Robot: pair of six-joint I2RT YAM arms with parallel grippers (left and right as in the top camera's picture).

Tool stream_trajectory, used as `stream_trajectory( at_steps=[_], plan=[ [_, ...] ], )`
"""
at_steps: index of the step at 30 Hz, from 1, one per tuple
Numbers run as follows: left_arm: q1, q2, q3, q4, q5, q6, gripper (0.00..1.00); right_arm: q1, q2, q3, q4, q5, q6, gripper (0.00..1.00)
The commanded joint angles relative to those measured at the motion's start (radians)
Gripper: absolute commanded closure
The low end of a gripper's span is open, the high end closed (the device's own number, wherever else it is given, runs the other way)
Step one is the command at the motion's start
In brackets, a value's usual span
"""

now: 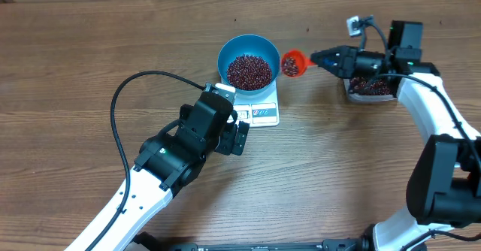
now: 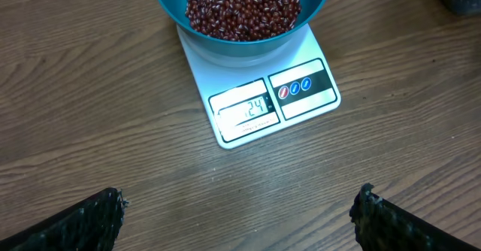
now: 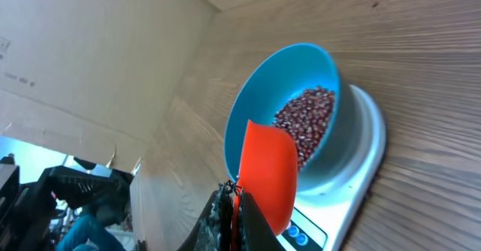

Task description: Scoop item into bowl and weigh 150g on scale

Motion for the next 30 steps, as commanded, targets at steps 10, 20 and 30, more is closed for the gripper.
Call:
stream_trajectory(
  at_steps=[10, 20, 30],
  plan=[
    [-0.003, 0.0, -0.002, 0.003, -0.014, -0.013, 0.0, 0.147, 0.004, 0.0, 0.082, 0.167, 0.066, 0.96],
    [-0.003, 0.0, -0.002, 0.003, -0.014, -0.014, 0.01, 0.223, 0.004, 0.0, 0.174, 0.332, -0.047, 0.96],
    [-0.003, 0.0, -0.002, 0.003, -0.014, -0.013, 0.0, 0.248, 0.004, 0.0, 0.174, 0.344, -0.284, 0.96]
  ],
)
